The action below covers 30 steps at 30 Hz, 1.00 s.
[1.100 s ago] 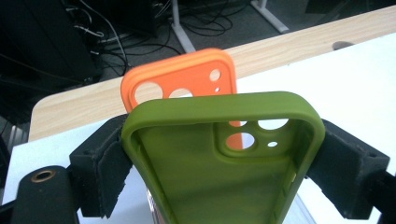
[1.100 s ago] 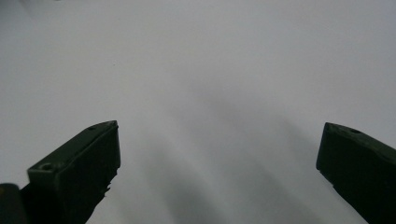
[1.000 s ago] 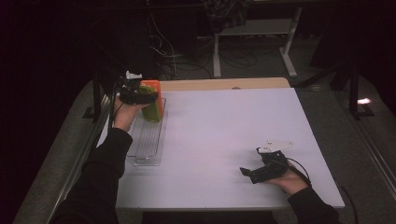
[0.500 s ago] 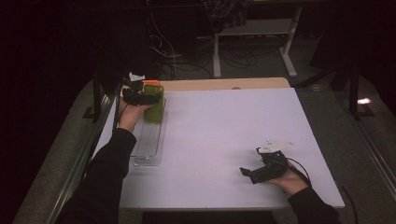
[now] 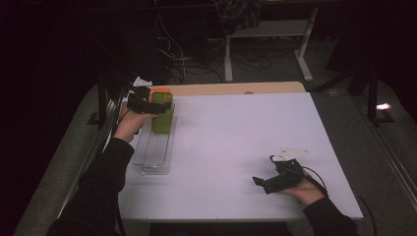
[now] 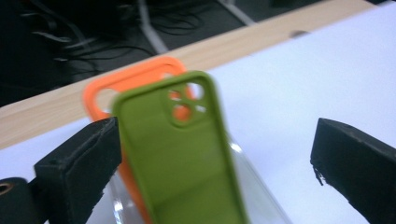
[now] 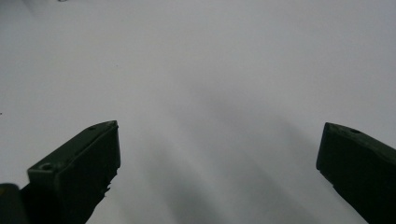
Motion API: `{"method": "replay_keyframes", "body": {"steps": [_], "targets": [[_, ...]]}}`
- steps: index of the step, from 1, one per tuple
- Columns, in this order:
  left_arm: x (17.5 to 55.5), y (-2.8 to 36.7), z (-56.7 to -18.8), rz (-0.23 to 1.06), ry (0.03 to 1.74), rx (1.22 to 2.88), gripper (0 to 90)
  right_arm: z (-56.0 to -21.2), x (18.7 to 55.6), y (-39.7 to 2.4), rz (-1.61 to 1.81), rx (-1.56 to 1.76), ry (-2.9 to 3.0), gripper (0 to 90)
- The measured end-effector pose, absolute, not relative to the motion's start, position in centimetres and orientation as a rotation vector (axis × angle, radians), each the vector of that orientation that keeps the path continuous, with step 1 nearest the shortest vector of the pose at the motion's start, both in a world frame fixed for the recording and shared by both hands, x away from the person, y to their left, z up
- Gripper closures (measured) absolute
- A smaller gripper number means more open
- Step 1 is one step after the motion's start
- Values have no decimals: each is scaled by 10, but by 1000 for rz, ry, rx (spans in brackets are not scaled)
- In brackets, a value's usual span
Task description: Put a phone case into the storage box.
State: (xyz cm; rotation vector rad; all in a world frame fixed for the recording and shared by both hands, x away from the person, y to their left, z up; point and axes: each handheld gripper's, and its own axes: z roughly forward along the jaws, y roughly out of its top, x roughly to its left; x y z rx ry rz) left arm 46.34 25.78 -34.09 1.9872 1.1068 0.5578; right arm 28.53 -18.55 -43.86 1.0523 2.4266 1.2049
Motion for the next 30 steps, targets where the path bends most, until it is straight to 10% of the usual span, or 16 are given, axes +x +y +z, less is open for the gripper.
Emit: {"method": "replay_keyframes", "body": {"steps": [30], "targets": [[338, 245, -371, 306, 713, 2093, 0, -419, 284, -189, 1273, 1027, 2396, 0]]}}
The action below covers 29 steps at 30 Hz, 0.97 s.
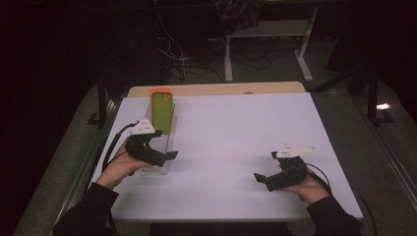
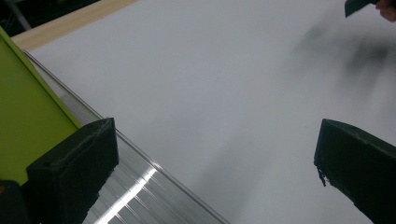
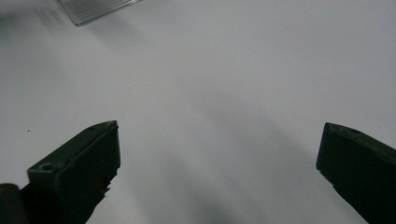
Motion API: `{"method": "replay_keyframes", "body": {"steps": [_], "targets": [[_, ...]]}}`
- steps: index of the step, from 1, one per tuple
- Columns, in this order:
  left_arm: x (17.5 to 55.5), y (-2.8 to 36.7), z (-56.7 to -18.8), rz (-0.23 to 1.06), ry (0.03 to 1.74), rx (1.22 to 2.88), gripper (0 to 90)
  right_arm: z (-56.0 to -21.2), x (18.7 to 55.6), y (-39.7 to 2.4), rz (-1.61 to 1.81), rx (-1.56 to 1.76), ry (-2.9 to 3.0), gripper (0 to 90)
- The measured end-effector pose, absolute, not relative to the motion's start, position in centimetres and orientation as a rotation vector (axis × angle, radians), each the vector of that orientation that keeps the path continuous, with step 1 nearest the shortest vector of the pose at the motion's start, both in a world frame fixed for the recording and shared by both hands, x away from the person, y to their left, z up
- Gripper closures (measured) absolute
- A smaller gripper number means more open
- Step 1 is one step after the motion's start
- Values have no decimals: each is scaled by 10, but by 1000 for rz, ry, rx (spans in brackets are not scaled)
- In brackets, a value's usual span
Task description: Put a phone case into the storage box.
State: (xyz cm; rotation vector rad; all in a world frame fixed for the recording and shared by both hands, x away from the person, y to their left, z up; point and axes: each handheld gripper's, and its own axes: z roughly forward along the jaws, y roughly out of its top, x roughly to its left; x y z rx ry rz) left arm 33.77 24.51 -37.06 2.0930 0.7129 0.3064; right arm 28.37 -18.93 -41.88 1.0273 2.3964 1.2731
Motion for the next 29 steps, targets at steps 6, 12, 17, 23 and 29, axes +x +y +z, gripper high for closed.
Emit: {"method": "replay_keyframes", "body": {"steps": [6, 12, 17, 23, 29], "targets": [[327, 248, -380, 314, 700, 2094, 0, -415, 284, -188, 1263, 1015, 2400, 0], [319, 251, -391, 316, 692, 2102, 0, -411, 284, -187, 1273, 1001, 2394, 0], [315, 252, -397, 303, 695, 2105, 0, -408, 282, -186, 1280, 985, 2390, 0], [312, 252, -399, 282, 694, 2100, 0, -406, 281, -185, 1289, 984, 2386, 0], [312, 252, -399, 274, 691, 2087, 0, -406, 280, -184, 1290, 977, 2390, 0]]}}
